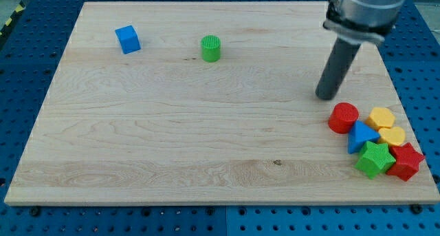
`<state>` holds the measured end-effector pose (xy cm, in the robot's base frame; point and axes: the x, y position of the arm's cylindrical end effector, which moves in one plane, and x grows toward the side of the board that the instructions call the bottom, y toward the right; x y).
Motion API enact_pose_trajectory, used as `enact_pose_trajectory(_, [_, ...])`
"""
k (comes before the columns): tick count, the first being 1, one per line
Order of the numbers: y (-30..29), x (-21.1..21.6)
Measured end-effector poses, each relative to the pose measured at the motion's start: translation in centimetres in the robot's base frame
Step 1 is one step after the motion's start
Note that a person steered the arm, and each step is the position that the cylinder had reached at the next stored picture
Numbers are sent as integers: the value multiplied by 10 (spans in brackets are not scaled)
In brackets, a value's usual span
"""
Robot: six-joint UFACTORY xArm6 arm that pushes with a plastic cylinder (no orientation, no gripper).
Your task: Push the green circle vertically below the red circle
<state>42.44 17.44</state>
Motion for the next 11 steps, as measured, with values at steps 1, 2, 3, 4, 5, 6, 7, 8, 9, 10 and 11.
enact_pose_trajectory(1, [-14, -73])
enact_pose_trajectory(2, [-64, -131])
enact_pose_trajectory(3, [-130, -178])
enact_pose_trajectory(4, [-190, -166])
enact_pose_trajectory(5, [-203, -111])
enact_pose_trajectory(6, [-167, -45])
enact_pose_trajectory(7, [-155, -13])
enact_pose_trajectory(8, [-170, -42])
enact_pose_trajectory(9, [-197, -27])
enact_pose_trajectory(10, [-194, 33])
enact_pose_trajectory(11, [-157, 75])
